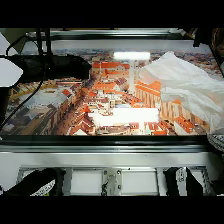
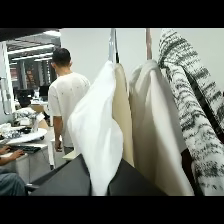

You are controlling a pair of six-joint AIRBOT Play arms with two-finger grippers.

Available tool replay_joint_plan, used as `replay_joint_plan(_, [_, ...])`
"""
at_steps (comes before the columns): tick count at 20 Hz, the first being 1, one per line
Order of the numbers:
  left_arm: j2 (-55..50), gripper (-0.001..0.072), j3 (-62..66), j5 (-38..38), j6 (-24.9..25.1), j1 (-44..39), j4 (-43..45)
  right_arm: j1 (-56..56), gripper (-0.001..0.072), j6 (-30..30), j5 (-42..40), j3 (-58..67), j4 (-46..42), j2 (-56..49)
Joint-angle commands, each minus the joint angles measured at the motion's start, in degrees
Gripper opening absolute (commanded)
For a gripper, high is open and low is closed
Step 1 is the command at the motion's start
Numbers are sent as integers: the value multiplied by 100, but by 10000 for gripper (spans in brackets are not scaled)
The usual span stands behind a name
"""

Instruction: Fold the clothes and pants, and hang the long-sleeved shirts on hangers.

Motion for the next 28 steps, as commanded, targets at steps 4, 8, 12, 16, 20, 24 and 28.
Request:
replay_joint_plan(4, [-4,14,4,-144,35,2,4,-2,8,236,20,474,-136,-284])
replay_joint_plan(8, [-4,14,4,-146,35,2,4,-2,8,238,22,605,-133,-393])
replay_joint_plan(12, [-4,14,4,-155,33,2,2,0,8,302,155,629,-136,-472])
replay_joint_plan(16, [-4,14,4,-232,35,2,2,0,8,297,177,704,-155,-542])
replay_joint_plan(20, [-4,14,4,-291,33,2,2,0,8,299,280,907,-238,-656])
replay_joint_plan(24, [-4,14,4,-293,33,2,2,0,8,299,225,944,-236,-787])
replay_joint_plan(28, [-4,14,4,-295,33,2,0,2,8,297,278,944,-236,-944])
